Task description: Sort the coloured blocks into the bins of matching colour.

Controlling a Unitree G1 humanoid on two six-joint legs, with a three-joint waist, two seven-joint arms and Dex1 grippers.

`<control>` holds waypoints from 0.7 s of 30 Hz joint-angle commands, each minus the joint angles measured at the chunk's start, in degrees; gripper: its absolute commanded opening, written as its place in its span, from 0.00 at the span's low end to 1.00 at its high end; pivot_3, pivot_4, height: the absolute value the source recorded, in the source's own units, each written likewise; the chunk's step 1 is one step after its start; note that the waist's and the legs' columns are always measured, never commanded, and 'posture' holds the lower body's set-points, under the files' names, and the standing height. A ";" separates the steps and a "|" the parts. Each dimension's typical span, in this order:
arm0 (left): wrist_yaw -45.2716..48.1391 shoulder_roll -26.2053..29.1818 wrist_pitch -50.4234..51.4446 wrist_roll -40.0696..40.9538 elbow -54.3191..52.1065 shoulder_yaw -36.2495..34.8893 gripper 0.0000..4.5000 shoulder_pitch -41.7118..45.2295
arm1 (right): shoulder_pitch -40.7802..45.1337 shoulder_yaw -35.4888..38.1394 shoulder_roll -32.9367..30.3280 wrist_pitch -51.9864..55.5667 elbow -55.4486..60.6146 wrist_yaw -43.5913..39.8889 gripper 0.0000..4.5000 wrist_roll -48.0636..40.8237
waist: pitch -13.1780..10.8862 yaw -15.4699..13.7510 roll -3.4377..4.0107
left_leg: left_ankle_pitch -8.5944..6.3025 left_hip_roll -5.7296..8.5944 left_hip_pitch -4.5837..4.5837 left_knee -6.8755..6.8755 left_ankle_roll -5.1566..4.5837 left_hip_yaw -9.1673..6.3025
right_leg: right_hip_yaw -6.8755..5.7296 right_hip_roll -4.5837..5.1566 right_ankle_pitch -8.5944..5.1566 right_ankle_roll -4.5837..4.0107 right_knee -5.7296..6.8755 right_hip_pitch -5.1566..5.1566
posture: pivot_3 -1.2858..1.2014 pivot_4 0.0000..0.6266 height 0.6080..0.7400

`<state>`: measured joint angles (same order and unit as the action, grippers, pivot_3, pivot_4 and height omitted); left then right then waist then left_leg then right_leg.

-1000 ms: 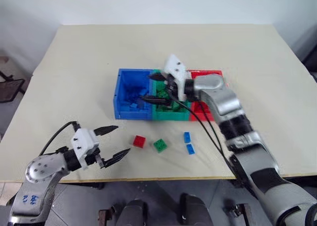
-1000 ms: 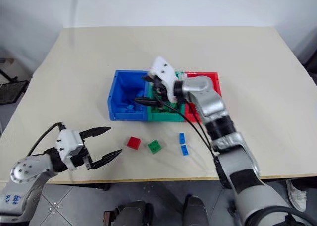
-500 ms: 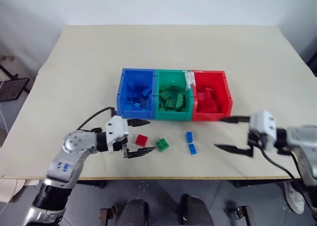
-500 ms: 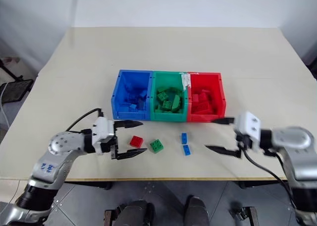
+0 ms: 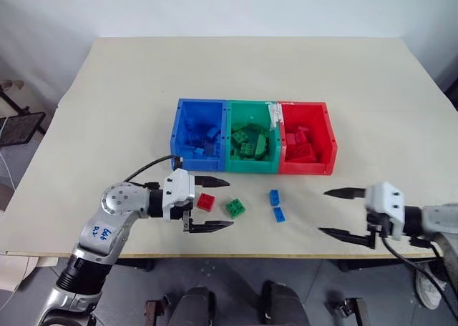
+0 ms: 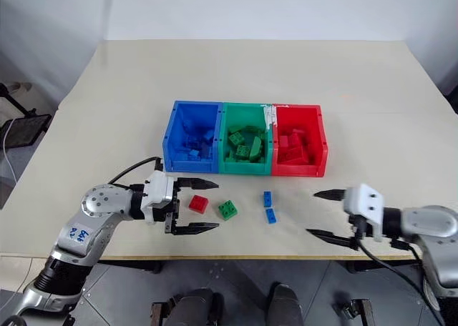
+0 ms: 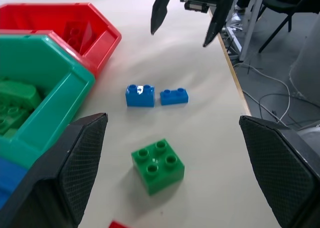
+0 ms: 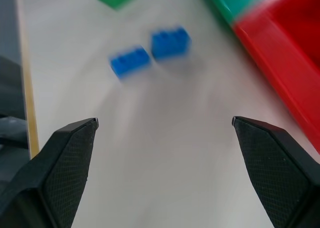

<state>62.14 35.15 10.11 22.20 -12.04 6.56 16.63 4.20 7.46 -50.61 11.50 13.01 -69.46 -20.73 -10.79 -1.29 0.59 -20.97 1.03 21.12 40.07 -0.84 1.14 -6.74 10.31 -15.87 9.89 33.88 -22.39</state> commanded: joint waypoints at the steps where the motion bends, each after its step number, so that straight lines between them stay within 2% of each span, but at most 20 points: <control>1: -0.07 1.85 -0.45 0.77 -0.62 -3.47 1.00 -2.59 | 4.58 -8.09 -0.54 2.55 5.10 -1.12 1.00 2.50 | 0.00 0.03 0.00 | 0.00 0.00 0.00 -0.01 0.00 -0.01 | 0.01 0.00 0.00 0.00 -0.01 -0.01 | 0.52 0.24 1.00; 8: -1.77 3.38 -0.21 0.84 -3.92 -6.39 1.00 -7.40 | 10.74 -18.08 0.91 -4.50 -2.96 -4.77 1.00 9.49 | 0.00 -0.27 -0.03 | -0.06 0.15 0.12 0.02 -0.07 -0.24 | -0.13 0.10 0.04 0.07 -0.04 0.05 | 0.52 0.24 1.00; 21: -4.18 3.32 0.74 0.56 -6.66 -6.97 1.00 -9.47 | 18.70 -21.91 4.16 -8.38 -13.82 -8.04 1.00 11.49 | 0.01 0.08 -0.04 | -0.05 0.04 0.04 0.02 -0.04 -0.21 | -0.15 0.03 0.03 0.06 -0.01 0.06 | 0.52 0.24 1.00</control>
<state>58.27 38.32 10.95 22.23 -16.78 0.28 7.40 22.59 -14.03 -46.90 3.42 -0.16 -77.73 -10.15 -10.78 -1.22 0.55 -21.02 1.07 21.16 40.09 -0.89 0.94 -6.89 10.33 -15.84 9.95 33.87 -22.33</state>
